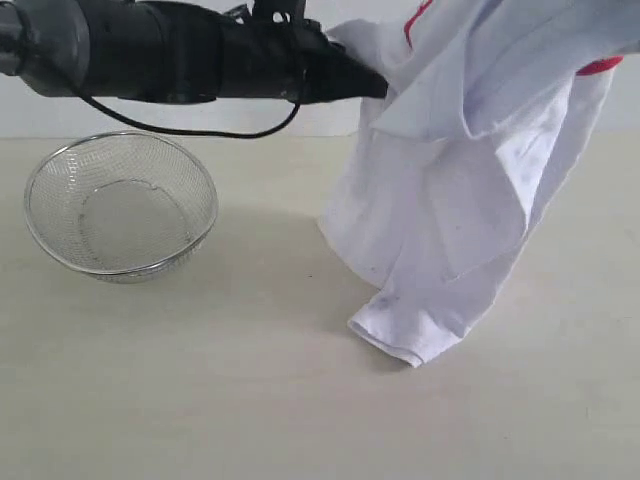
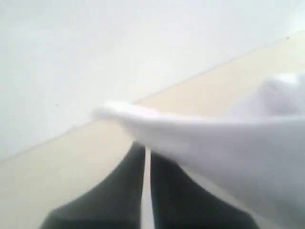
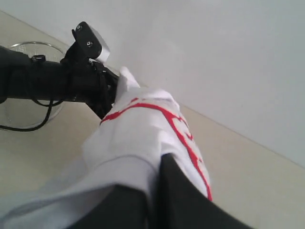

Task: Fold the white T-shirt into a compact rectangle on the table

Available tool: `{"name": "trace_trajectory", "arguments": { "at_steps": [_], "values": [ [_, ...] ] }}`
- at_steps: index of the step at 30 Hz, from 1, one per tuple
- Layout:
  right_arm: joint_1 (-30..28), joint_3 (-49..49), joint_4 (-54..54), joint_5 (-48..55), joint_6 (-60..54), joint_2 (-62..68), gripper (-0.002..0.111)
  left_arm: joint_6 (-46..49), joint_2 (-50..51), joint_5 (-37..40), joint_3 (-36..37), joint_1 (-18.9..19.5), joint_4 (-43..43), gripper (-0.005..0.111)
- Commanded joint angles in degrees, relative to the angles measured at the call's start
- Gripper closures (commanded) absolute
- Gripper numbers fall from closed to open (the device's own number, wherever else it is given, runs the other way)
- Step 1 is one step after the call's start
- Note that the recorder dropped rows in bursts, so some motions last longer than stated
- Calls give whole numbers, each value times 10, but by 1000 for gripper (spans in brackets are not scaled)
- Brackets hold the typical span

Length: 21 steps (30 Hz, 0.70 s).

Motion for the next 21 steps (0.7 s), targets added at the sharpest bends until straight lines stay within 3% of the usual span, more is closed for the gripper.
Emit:
{"name": "trace_trajectory", "arguments": {
  "at_steps": [1,5,9,13,16,21],
  "values": [
    [1,3,-23,-48,-5,-2,109,11,-12,-28,-30,5,-6,102],
    [1,3,-26,-16,4,-4,109,12,-31,-65,-21,6,14,102],
    [1,3,-12,46,6,-5,109,64,-64,-171,8,8,12,102],
    [1,10,122,55,-84,-1,109,161,-110,-256,61,16,-6,102],
    [1,46,174,37,-118,14,109,189,-155,-266,114,26,-6,102],
    [1,132,210,-93,-116,50,109,178,-276,-266,221,37,-6,102]
  ]
}}
